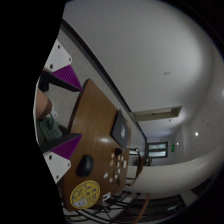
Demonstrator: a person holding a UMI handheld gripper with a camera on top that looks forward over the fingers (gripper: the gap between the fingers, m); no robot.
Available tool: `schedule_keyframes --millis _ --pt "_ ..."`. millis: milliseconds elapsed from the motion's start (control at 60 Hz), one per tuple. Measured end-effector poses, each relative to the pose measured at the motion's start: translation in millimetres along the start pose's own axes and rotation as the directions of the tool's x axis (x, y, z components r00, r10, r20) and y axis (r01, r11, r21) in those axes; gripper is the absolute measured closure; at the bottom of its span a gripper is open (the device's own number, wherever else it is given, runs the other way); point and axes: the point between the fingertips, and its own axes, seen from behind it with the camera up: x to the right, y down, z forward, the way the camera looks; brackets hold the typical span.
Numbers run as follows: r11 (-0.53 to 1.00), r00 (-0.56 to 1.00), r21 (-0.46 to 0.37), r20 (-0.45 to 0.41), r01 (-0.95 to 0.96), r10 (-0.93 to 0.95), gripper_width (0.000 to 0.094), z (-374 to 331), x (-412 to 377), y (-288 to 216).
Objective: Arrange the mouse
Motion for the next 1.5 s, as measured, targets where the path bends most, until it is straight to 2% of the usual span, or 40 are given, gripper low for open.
schedule_keyframes --millis 167,300,400,550,700,833,883,900,1000,1083,1117,1167,1267,1333,1400,1500 --pt "1.0 0.996 0.01 -0.09 -0.002 0.002 0.0081 -8.5 63.7 12.3" --pt "1.0 0.976 0.018 -0.217 0.019 -0.015 0.0084 1.5 144.1 12.1" --pt "1.0 0.957 -0.017 -0.29 0.021 -0.025 0.009 18.2 197.8 24.0" --pt "0.997 0.951 -0.059 -0.307 -0.04 0.02 0.0091 56.7 236.8 40.2" --pt "0.995 0.945 -0.098 -0.324 0.01 -0.041 0.0086 93.4 259.1 38.1" --pt "0.994 0.952 -0.105 -0.306 -0.029 -0.005 0.0152 123.7 272.4 24.7" --pt "0.992 0.953 -0.106 -0.299 -0.075 0.04 0.0305 132.0 274.0 21.5" --pt "0.991 0.951 -0.102 -0.306 -0.082 0.047 0.0431 134.5 277.0 20.4" --pt "0.993 0.941 -0.095 -0.338 -0.07 0.034 0.0499 137.2 283.7 17.6" --pt "0.995 0.956 -0.091 -0.295 -0.041 0.012 0.059 139.5 272.9 15.1" --pt "0.994 0.964 -0.094 -0.263 -0.064 0.037 0.0596 135.7 264.3 13.8" --pt "0.998 0.967 -0.025 -0.251 -0.061 0.053 0.0599 120.6 259.7 -9.8" --pt "0.988 0.929 0.157 -0.366 0.003 0.055 0.06 60.2 292.6 -82.3" --pt "0.975 0.902 0.221 -0.417 -0.022 0.115 0.0599 26.5 323.6 -96.6" --pt "0.972 0.869 0.22 -0.462 -0.082 0.177 0.06 9.7 359.4 -85.6" --pt "0.97 0.807 0.127 -0.538 -0.209 0.244 0.0603 22.9 412.3 -18.6"
